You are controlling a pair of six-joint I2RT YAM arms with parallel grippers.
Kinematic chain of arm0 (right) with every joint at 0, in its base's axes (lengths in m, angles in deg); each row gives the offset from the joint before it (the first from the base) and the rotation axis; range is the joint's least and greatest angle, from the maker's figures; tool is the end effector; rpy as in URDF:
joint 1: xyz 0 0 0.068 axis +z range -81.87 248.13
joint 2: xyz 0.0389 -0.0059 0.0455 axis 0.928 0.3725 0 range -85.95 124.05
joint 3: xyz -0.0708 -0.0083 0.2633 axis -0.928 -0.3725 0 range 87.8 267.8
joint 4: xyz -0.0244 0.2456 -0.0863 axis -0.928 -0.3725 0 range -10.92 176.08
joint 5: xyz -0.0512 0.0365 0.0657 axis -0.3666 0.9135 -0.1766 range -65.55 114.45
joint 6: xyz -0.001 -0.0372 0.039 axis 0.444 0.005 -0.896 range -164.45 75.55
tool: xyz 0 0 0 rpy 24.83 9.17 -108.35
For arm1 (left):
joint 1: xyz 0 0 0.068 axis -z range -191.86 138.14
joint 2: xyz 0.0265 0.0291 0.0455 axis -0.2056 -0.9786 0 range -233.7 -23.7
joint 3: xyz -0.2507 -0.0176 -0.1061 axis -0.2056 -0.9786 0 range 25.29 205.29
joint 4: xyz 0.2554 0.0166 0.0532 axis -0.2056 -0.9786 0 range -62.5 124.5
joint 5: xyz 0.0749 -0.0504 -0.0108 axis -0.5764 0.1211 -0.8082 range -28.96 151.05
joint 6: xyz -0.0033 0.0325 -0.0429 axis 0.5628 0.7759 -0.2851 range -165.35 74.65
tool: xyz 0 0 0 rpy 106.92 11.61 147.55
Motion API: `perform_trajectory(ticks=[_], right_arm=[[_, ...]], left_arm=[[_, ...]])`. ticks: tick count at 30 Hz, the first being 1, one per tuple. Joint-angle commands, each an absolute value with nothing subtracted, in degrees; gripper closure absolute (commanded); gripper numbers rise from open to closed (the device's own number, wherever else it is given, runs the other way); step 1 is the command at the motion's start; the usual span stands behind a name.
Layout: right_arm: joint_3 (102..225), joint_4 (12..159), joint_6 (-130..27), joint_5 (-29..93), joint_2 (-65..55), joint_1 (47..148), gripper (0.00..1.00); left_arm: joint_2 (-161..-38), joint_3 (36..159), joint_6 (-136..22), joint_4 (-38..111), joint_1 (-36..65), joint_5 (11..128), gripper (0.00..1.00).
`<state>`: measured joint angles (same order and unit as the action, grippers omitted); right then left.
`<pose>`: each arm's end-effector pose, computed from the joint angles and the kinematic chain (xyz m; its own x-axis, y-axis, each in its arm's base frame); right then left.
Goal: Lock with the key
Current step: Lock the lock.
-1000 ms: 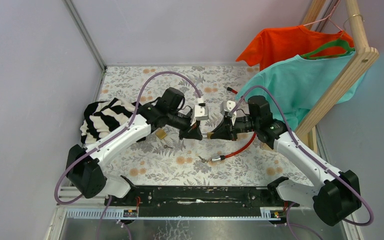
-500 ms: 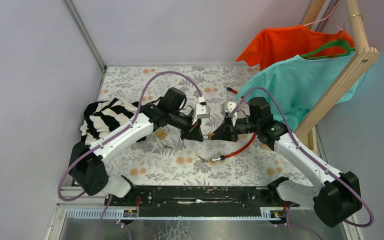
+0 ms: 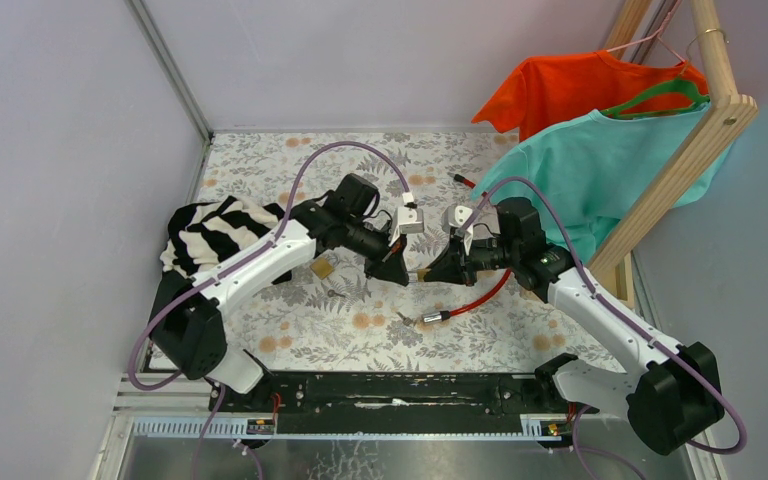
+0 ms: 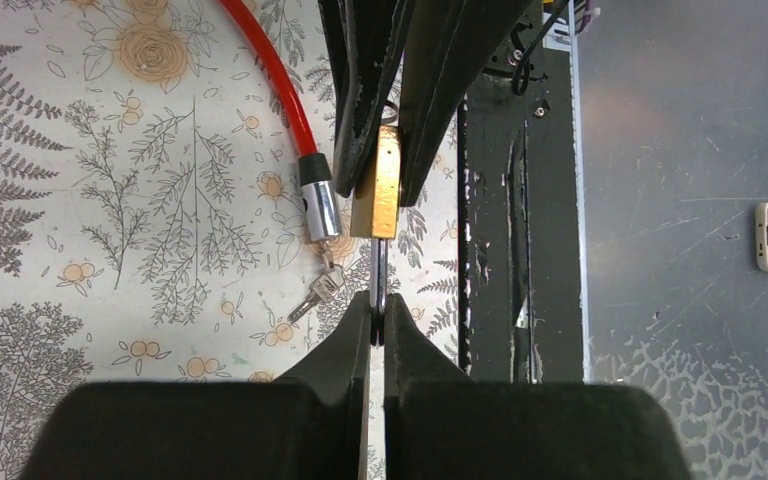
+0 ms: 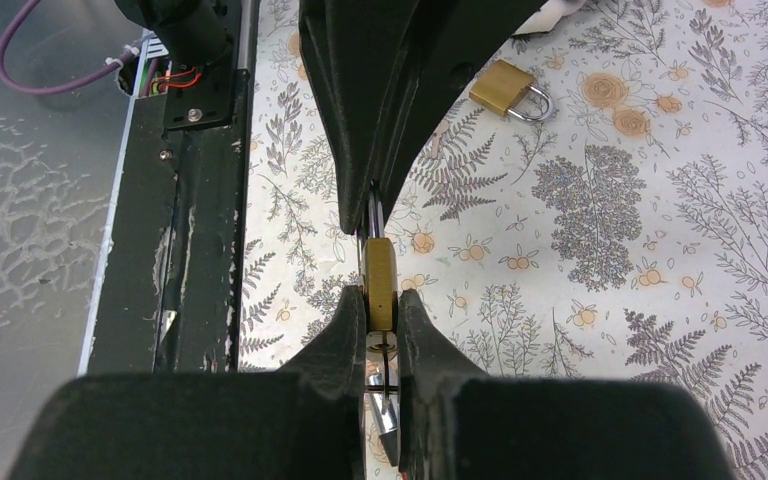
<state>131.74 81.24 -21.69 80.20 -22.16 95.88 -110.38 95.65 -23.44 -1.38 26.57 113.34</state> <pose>0.1984 0.1376 0.2842 0.0177 -0.2369 -0.9714 -0.9975 0.0616 -0.0332 0.2295 -0.2181 0.2902 -0.2905 0.5219 -0.8020 0.9362 -0.0185 -0.3511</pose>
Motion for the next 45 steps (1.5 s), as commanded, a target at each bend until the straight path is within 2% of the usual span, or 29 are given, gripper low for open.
perform_trajectory(ticks=[1, 16, 19, 26, 45], right_arm=[[132.5, 90.5, -21.5, 79.2, -22.4, 97.1, 1.00], [132.0, 87.9, -13.4, 76.4, -22.1, 97.1, 1.00], [133.1, 86.8, -14.4, 78.2, -21.4, 97.1, 1.00], [136.0, 79.1, -9.7, 78.3, -19.7, 96.8, 1.00], [138.2, 75.8, -11.0, 82.4, -18.1, 94.5, 1.00]], left_arm=[[-110.9, 99.4, -26.0, 4.6, 28.6, 124.0, 1.00], [-111.5, 100.2, -27.2, 4.5, 28.6, 126.1, 1.00], [-111.1, 100.2, -26.2, 4.1, 28.7, 123.6, 1.00], [-111.0, 102.4, -13.9, -8.3, 28.7, 114.5, 1.00], [-110.0, 101.8, -4.8, -15.3, 28.6, 107.2, 0.99]])
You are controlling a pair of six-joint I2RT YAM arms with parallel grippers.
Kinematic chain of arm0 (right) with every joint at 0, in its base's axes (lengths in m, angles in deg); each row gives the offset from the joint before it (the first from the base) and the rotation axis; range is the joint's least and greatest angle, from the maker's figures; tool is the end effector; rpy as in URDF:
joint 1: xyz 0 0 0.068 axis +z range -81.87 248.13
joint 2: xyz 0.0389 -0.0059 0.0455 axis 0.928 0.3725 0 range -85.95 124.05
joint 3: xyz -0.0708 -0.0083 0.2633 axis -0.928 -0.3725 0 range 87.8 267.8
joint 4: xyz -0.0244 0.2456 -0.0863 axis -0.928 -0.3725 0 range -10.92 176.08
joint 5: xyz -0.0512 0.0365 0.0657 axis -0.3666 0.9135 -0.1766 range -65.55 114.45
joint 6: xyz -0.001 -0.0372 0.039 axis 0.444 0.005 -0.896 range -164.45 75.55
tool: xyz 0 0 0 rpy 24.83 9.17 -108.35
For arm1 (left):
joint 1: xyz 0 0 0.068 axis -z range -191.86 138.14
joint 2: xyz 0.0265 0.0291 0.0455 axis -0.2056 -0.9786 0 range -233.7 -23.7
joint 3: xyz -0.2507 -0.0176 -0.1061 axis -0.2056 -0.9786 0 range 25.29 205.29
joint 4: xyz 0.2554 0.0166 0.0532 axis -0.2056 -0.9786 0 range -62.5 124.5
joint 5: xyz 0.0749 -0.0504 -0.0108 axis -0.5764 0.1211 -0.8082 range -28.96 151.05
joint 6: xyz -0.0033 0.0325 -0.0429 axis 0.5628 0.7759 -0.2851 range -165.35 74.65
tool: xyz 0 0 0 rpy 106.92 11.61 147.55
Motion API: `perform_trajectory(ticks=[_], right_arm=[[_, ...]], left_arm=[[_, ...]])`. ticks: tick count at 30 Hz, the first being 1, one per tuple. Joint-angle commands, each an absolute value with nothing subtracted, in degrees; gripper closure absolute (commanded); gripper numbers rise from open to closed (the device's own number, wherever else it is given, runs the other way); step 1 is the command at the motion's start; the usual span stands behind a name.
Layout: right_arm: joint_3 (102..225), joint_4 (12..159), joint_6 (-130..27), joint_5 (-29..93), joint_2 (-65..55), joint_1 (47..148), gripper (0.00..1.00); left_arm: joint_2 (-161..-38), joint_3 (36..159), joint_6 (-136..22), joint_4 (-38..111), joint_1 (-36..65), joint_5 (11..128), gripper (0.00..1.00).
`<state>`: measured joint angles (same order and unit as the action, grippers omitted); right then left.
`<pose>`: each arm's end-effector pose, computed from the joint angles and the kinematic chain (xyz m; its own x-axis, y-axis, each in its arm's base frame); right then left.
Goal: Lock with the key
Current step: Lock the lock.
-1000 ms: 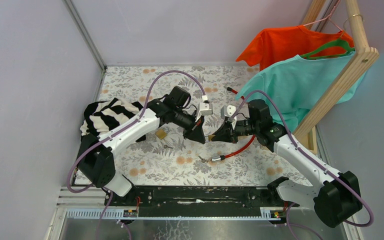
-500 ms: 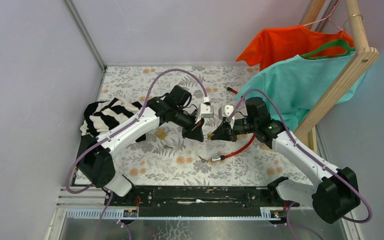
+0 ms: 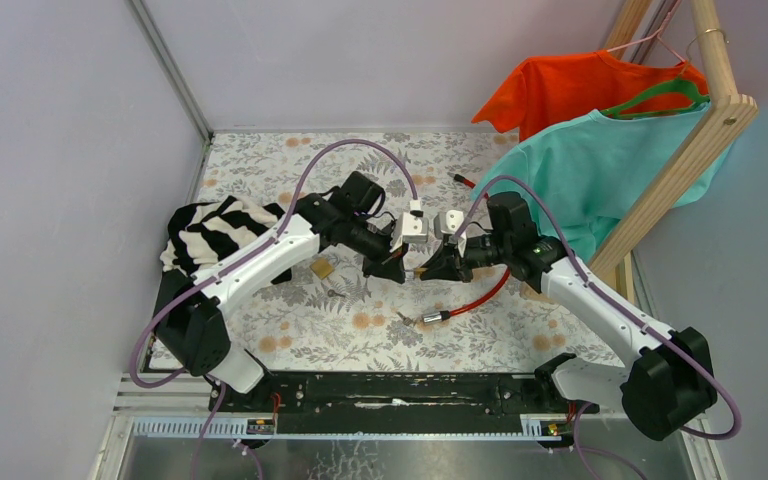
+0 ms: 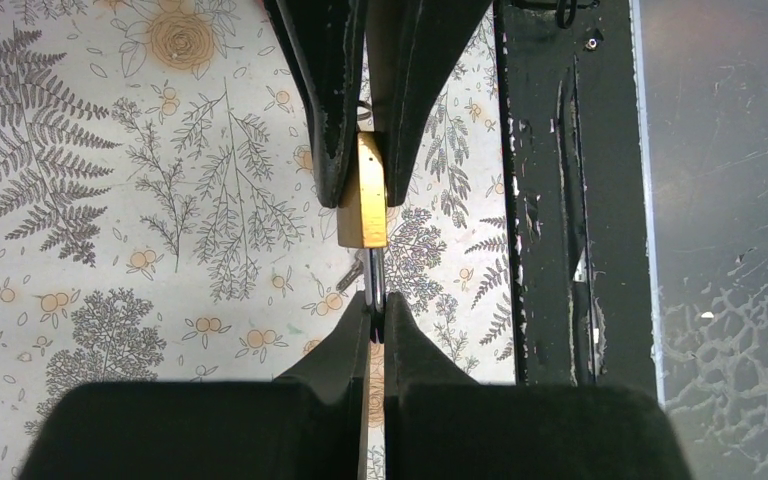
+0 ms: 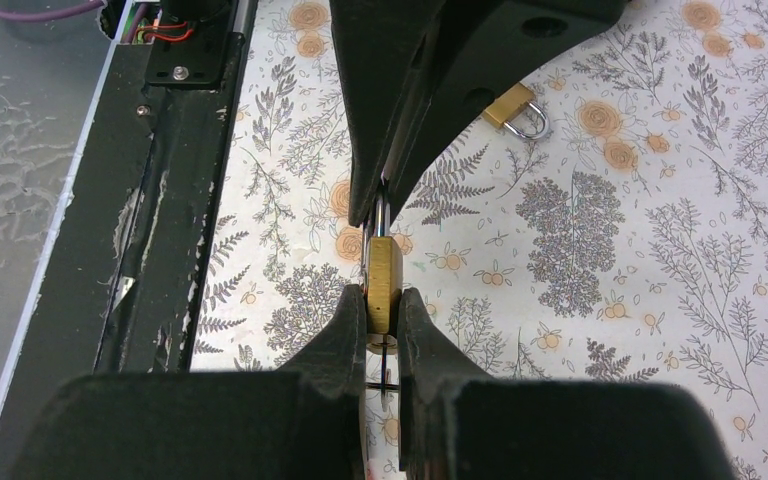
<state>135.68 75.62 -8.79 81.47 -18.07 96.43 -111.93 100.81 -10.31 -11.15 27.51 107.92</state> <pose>0.2076 0.1457 0.2832 0.1590 -0.2750 -0.9482 -0.9872 -0.0292 -0.1571 0.2274 -0.2203 0.2984 -0.1198 0.6061 -0.7863 0.9753 -0.0763 -0.2074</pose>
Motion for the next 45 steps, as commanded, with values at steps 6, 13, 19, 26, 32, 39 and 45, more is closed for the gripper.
perform_trajectory(ticks=[6, 13, 19, 26, 32, 39, 45], right_arm=[[138.4, 75.5, -11.3, 83.5, -17.9, 94.2, 1.00], [138.8, 74.7, -11.2, 84.3, -16.9, 94.2, 1.00], [138.8, 74.8, -11.1, 84.3, -17.0, 94.2, 1.00], [138.7, 75.1, -11.5, 84.4, -17.1, 94.2, 1.00], [138.7, 75.3, -11.7, 84.5, -17.3, 94.2, 1.00], [138.7, 75.6, -12.3, 84.9, -17.6, 94.2, 1.00], [138.6, 76.1, -12.8, 85.2, -17.7, 94.2, 1.00]], left_arm=[[-108.7, 101.5, -4.1, -15.0, 28.5, 105.3, 0.97], [-108.3, 102.3, -6.0, -13.4, 28.5, 103.6, 0.92], [-108.3, 102.3, -7.1, -13.4, 28.5, 102.7, 0.77], [-108.3, 101.4, -9.3, -11.1, 28.5, 103.4, 0.68], [-108.9, 100.3, -11.0, -8.8, 28.5, 104.1, 0.67], [-110.8, 100.3, -10.4, -8.6, 28.5, 104.1, 0.64], [-111.0, 100.2, -11.5, -6.9, 28.5, 104.7, 0.68]])
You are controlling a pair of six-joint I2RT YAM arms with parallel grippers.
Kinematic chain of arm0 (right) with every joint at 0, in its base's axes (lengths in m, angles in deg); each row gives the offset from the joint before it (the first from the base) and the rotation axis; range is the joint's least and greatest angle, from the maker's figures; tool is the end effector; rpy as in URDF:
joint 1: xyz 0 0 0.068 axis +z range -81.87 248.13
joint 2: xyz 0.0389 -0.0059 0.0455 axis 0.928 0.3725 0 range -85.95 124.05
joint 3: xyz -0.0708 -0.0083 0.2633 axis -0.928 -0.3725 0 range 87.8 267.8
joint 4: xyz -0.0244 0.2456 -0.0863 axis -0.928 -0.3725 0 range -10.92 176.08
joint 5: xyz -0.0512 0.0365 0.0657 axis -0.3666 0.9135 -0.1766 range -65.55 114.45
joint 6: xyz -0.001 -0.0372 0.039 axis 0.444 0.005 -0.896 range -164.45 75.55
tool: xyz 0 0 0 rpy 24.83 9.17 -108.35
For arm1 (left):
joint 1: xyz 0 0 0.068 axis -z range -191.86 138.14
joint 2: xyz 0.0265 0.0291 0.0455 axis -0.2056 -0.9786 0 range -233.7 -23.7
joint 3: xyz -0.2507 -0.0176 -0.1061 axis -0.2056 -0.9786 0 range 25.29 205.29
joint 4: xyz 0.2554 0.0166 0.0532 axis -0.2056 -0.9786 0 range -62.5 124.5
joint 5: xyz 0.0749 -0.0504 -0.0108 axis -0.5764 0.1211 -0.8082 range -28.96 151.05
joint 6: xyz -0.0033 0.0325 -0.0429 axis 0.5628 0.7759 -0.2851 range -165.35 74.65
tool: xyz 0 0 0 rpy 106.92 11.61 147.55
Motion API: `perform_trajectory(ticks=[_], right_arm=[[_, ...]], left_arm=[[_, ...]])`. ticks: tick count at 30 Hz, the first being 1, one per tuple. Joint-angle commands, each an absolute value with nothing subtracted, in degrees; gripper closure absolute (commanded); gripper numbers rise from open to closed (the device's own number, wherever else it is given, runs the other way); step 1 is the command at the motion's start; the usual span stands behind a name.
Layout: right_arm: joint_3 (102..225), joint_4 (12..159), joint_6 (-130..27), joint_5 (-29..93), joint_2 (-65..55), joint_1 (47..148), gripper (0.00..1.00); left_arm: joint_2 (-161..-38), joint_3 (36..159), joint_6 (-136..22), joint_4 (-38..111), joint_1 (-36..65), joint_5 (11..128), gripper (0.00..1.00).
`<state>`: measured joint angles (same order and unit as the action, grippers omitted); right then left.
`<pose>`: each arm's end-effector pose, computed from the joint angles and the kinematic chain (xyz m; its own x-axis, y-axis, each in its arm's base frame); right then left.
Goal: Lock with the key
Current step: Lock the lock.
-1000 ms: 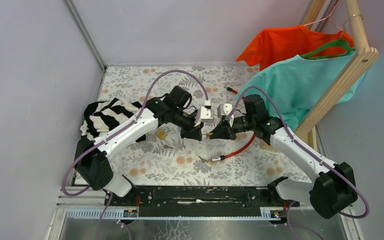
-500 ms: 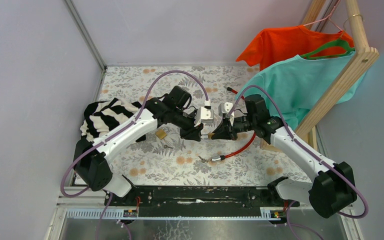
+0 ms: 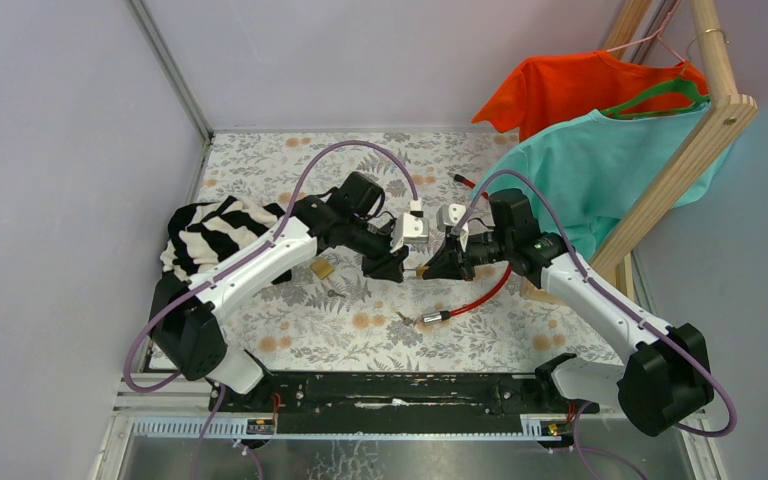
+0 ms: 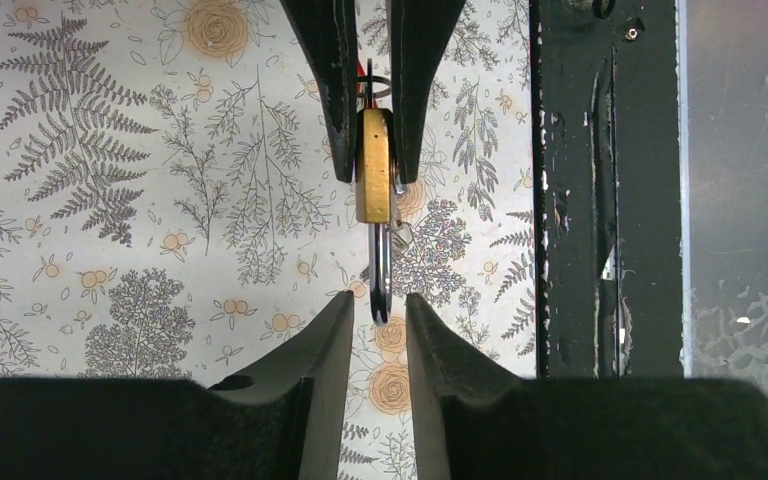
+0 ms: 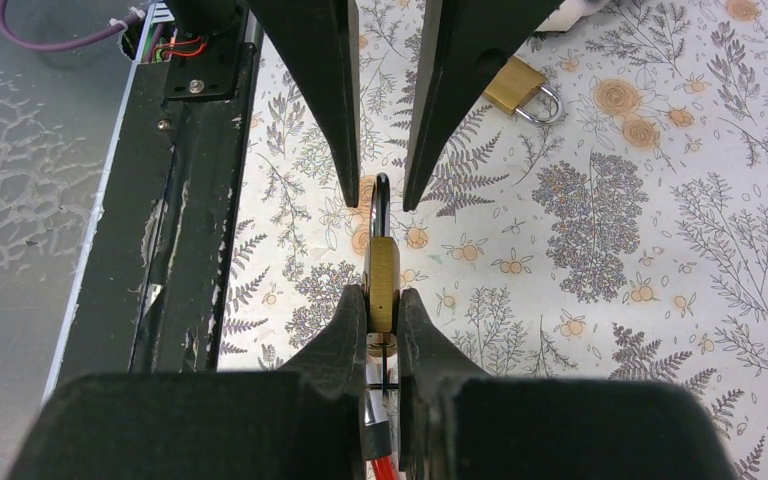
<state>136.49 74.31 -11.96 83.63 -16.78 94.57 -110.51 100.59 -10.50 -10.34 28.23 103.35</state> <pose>0.2144 0.1407 0.2814 0.0689 -0.2733 -0.9595 -0.9976 -0.0134 -0.0678 0.2239 -0.2199 0.3036 -0.0872 0.6260 -0.7750 0.9889 -0.0392 -0.1430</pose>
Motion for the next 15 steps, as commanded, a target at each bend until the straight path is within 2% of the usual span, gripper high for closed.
perform_trajectory(ticks=[1, 7, 15], right_arm=[[138.6, 76.1, -13.0, 85.3, -17.7, 94.2, 1.00], [138.4, 77.3, -14.4, 85.8, -17.9, 94.2, 1.00], [137.6, 81.0, -19.4, 85.5, -18.3, 94.2, 1.00]], left_arm=[[-111.0, 100.2, -11.5, -6.8, 28.5, 104.6, 0.69], [-111.2, 100.1, -12.1, -5.9, 28.5, 104.6, 0.80], [-109.1, 98.9, -11.5, -3.4, 28.5, 105.9, 0.99]])
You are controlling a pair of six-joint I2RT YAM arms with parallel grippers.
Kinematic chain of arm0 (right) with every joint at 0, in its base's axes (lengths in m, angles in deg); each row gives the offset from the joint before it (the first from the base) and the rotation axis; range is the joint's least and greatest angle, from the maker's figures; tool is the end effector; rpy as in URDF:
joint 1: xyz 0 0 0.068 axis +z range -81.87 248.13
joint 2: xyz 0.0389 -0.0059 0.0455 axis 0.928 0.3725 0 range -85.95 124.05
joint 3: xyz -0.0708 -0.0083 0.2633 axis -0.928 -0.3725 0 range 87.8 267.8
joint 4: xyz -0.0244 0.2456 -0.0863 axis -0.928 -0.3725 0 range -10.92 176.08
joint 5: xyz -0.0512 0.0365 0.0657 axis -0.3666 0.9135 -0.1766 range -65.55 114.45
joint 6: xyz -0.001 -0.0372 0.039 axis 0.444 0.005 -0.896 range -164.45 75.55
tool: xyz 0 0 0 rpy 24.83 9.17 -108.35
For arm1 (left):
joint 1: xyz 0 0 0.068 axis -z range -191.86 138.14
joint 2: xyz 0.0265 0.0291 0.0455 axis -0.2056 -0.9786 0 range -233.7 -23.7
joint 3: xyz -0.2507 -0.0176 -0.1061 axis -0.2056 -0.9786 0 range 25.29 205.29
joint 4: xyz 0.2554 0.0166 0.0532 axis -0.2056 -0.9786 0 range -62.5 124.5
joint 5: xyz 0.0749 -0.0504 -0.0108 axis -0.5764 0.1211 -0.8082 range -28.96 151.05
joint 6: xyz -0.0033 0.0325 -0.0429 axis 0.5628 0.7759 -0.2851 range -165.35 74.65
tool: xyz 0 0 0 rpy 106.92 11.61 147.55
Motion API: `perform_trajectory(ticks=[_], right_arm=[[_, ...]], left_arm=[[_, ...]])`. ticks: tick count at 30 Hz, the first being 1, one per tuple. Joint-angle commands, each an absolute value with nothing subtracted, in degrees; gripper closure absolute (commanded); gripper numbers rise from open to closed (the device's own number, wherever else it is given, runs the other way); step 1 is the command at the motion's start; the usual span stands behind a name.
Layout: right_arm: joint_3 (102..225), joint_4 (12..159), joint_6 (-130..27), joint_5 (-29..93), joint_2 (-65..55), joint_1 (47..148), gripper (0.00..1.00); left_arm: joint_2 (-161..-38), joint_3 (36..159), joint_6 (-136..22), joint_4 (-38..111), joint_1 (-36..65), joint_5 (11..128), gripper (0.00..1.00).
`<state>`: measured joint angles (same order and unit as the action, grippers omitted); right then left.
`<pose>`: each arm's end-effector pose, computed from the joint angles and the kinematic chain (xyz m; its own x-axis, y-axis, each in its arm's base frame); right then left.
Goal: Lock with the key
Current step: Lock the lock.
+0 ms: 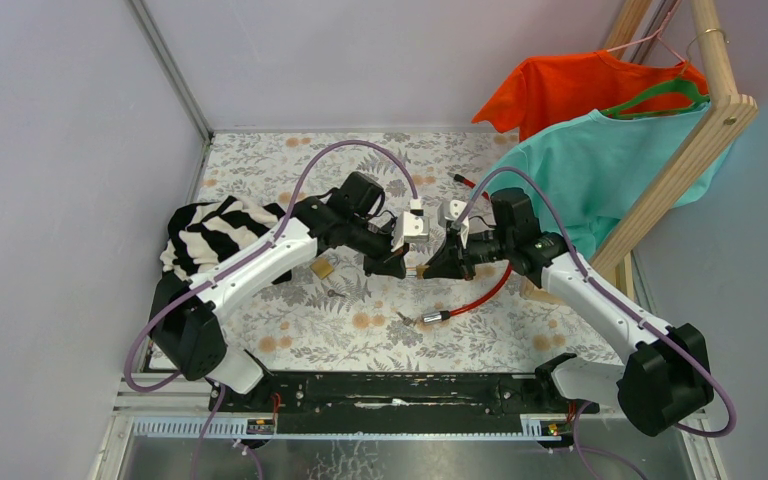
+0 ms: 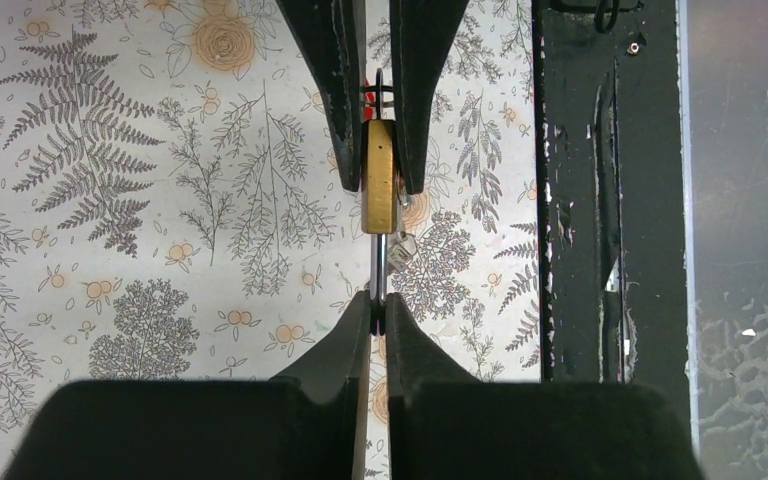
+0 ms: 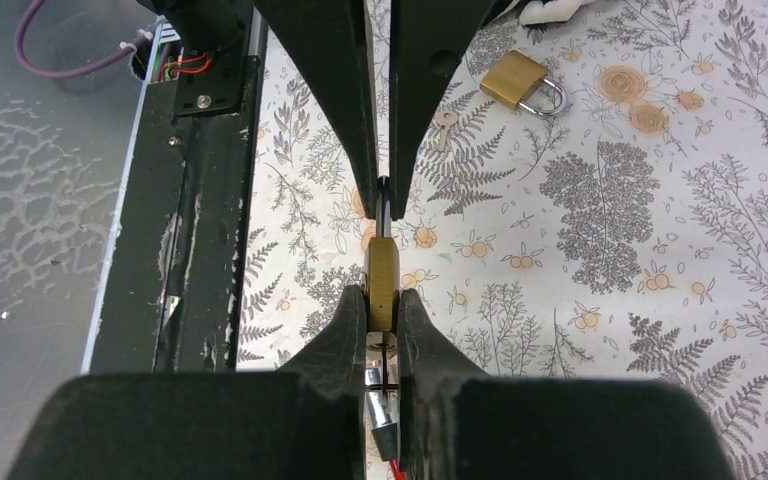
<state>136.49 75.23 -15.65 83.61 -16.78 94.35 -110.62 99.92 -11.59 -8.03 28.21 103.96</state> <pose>0.2157 0.1403 0.2827 0.0174 -0.2669 -0.9636 -0.9998 0.0084 -0.0204 0.2258 -0.2217 0.3019 -0.0910 0.6085 -0.7883 0.9891 -0.0365 -0.1423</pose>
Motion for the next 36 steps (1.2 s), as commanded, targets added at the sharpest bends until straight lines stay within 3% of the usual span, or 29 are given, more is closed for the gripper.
perform_trajectory(ticks=[1, 18, 36], right_arm=[[137.4, 81.6, -19.9, 85.3, -18.4, 94.2, 1.00], [134.5, 86.8, -21.9, 83.7, -20.8, 94.2, 1.00], [132.0, 96.3, -31.2, 83.9, -21.1, 95.7, 1.00]], left_arm=[[-109.1, 98.9, -11.7, -3.1, 28.5, 106.7, 1.00], [-112.7, 103.6, -16.9, -2.8, 28.6, 116.2, 1.00], [-113.8, 104.6, -24.7, 5.7, 28.9, 116.7, 1.00]])
